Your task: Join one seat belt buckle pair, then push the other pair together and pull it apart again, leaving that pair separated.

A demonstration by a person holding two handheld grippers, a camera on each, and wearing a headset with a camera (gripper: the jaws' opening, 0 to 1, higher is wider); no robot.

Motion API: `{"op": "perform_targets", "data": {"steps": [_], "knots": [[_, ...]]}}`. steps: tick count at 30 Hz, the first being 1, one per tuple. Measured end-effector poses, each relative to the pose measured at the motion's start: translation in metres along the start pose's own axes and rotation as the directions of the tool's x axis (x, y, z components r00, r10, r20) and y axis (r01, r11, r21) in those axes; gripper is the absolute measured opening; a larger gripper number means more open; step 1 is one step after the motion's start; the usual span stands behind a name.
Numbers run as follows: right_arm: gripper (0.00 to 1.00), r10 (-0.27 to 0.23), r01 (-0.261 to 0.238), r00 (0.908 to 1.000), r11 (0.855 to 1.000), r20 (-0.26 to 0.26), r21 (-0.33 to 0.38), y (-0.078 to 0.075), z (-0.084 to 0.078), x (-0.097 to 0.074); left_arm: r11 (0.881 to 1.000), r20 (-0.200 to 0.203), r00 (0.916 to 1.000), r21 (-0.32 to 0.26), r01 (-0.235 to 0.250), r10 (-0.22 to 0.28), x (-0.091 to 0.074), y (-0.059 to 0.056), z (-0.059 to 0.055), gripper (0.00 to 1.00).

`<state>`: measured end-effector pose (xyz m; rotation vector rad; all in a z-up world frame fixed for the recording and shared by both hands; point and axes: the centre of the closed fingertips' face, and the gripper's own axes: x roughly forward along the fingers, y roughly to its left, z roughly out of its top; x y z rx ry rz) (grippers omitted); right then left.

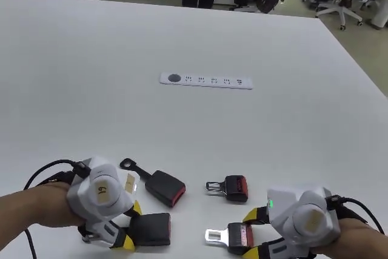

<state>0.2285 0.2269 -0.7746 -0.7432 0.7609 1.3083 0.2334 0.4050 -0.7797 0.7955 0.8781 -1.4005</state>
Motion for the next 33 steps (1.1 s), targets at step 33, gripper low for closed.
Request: {"op": "perform_targets", "data": {"steps": [33], "knots": [[0.3,0.041,-0.04,0.9989,0.999,0.023,-0.035,0.005,0.041,0.023,0.998,-0.032,0.999,0.048,0.032,-0.031,0.002,0.001,-0.004,0.32]]}}
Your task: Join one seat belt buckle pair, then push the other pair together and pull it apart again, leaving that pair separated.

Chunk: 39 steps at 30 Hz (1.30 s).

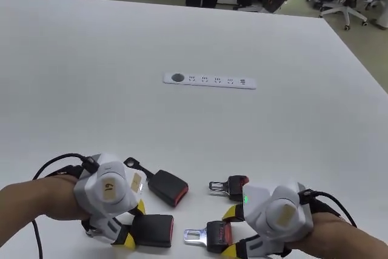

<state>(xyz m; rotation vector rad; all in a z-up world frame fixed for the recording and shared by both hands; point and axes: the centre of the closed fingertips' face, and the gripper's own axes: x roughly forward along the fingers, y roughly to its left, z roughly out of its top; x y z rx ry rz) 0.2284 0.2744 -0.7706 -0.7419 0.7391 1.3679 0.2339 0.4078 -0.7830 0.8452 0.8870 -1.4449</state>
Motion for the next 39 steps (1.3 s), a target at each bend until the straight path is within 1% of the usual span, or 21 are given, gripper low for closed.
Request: {"op": "perform_targets", "data": {"steps": [13,18,25,27,29,34,39], "knots": [[0.3,0.011,-0.011,0.9999,1.0,0.012,0.002,-0.002,0.012,0.012,1.0,-0.003,1.0,0.0,0.001,-0.001,0.0,-0.001,0.001,0.32],[0.3,0.016,-0.016,0.9997,1.0,0.017,0.004,0.0,0.017,0.016,1.0,-0.001,1.0,-0.001,0.001,-0.001,0.0,-0.001,0.0,0.31],[0.3,0.017,-0.017,0.9992,1.0,0.036,0.01,-0.002,0.024,0.022,1.0,0.004,1.0,-0.003,-0.001,0.001,0.0,0.0,-0.001,0.31],[0.3,0.016,-0.016,0.9989,1.0,0.043,0.009,0.0,0.028,0.023,1.0,0.006,1.0,-0.005,-0.002,0.002,0.001,0.0,-0.001,0.31],[0.3,0.013,-0.012,0.9993,1.0,0.036,-0.012,-0.001,0.028,0.023,1.0,0.007,1.0,-0.007,-0.003,0.003,0.001,0.001,-0.002,0.31],[0.3,0.014,-0.013,0.9995,1.0,0.029,-0.019,-0.001,0.027,0.022,1.0,0.006,1.0,-0.01,-0.006,0.006,0.001,0.001,-0.002,0.31],[0.29,0.009,-0.009,0.9996,1.0,0.028,-0.016,-0.001,0.027,0.022,1.0,0.005,1.0,-0.013,-0.007,0.007,0.0,-0.001,0.0,0.31]]}}
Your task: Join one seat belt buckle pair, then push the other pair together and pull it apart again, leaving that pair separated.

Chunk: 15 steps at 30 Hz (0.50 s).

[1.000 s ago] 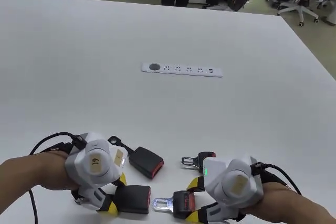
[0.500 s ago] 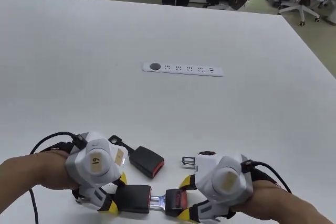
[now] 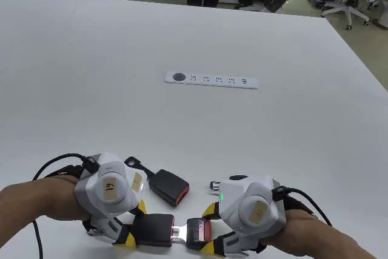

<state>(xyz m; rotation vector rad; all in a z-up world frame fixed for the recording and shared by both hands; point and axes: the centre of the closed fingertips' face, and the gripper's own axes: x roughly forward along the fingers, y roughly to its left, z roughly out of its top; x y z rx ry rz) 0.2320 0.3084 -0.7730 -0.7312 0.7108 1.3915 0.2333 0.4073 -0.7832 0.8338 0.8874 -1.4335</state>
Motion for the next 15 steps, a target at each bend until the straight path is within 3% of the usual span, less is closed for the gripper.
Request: {"op": "perform_targets", "data": {"steps": [15], "knots": [[0.28,-0.003,0.003,0.9999,1.0,-0.015,0.028,-0.0014,0.0,0.0034,1.0,0.011,0.9999,-0.008,-0.006,0.006,-0.0013,-0.0006,0.0021,0.31]]}}
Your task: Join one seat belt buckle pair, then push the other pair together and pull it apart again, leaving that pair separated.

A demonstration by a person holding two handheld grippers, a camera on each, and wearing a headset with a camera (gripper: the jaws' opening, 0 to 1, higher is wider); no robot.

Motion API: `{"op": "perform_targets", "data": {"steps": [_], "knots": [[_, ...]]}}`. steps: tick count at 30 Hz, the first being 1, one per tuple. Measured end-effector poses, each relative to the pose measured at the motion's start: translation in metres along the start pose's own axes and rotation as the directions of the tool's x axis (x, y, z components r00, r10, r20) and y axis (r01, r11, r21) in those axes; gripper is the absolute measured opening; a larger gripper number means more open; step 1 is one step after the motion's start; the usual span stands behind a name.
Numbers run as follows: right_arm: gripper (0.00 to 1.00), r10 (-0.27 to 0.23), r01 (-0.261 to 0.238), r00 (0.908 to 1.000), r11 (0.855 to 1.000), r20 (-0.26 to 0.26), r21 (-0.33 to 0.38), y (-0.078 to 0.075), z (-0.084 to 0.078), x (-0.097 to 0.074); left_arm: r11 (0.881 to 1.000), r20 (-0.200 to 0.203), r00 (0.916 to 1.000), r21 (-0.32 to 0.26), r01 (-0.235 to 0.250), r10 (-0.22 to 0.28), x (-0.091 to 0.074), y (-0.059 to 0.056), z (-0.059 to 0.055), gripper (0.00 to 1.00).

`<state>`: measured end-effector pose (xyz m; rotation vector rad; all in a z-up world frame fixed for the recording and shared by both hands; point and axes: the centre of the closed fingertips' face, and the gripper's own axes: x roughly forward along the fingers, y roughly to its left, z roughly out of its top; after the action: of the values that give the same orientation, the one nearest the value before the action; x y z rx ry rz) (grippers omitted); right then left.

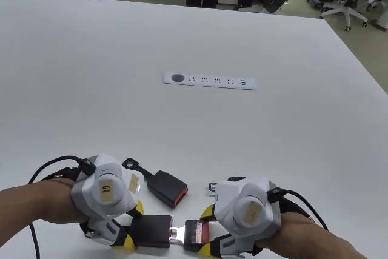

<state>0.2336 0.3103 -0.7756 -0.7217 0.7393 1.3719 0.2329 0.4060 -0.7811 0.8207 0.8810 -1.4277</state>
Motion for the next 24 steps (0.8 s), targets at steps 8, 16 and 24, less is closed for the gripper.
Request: {"op": "perform_targets", "data": {"steps": [8,16,24], "knots": [[0.28,0.006,-0.006,0.9999,1.0,-0.011,0.002,0.0007,0.0013,0.001,1.0,0.0,1.0,0.0,0.001,-0.001,0.0003,0.001,-0.0008,0.3],[0.28,0.001,-0.001,0.9998,1.0,-0.02,0.0,0.0015,0.0025,0.0021,1.0,-0.005,1.0,-0.003,0.001,-0.001,0.0006,0.0015,-0.0013,0.3],[0.28,-0.004,0.004,0.9996,1.0,-0.028,0.0,0.0009,0.0051,0.0048,1.0,-0.01,0.9999,-0.009,-0.001,0.001,0.0003,0.0007,-0.0004,0.3]]}}
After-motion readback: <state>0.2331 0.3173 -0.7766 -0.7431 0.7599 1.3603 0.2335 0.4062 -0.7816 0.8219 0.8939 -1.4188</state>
